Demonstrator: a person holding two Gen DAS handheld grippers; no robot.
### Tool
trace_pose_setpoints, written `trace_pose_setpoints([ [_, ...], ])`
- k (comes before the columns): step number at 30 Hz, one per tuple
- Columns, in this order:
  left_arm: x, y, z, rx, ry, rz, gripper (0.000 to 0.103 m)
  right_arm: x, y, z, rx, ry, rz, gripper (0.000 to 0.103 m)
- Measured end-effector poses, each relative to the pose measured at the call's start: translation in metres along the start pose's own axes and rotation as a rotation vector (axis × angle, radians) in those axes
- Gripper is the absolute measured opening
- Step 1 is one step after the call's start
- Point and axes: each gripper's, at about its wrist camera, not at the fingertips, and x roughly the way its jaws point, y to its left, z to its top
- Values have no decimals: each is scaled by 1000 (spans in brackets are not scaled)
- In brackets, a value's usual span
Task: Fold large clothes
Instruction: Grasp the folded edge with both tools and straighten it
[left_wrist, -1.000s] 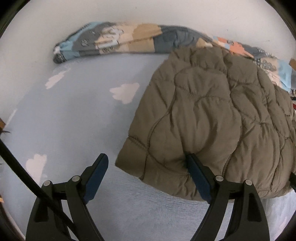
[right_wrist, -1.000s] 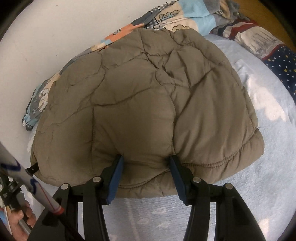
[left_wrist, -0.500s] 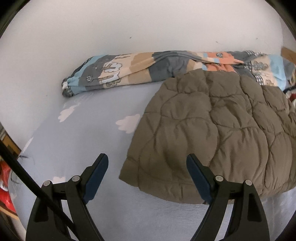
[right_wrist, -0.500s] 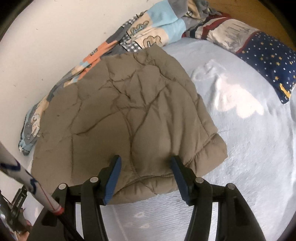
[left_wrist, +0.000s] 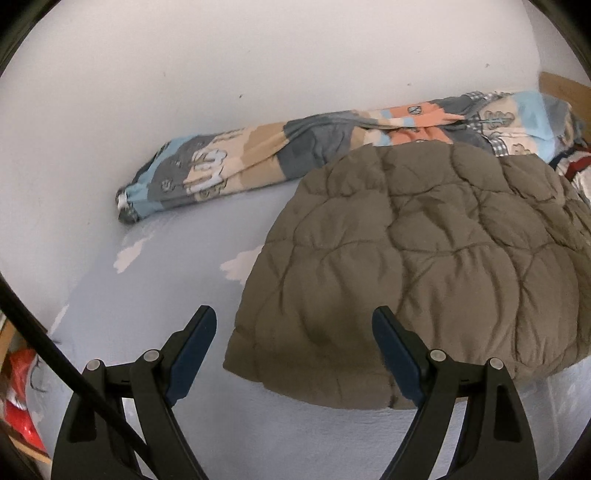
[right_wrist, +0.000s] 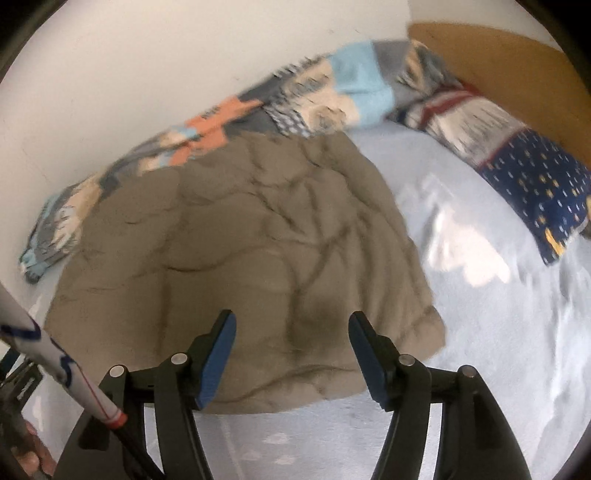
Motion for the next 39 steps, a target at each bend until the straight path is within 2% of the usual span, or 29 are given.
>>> trace_pose_setpoints([
  [2,-1,-6,-1,23,-7,-8,86,0,10,-2,-29,3,30,68],
  [6,1,-17,-4,66,-4,-5,86,9,22,-10,-77,33,36,68],
  [11,3,-22,-7,92,3,1,86,27,16,-17,-52,107,53,68],
  [27,3,-28,-10,115,1,6,86,27,12,-16,-21,127,75,71],
  [39,-8,-25,-6,100,-44,1,86,22,2,-12,36,127,96,72],
])
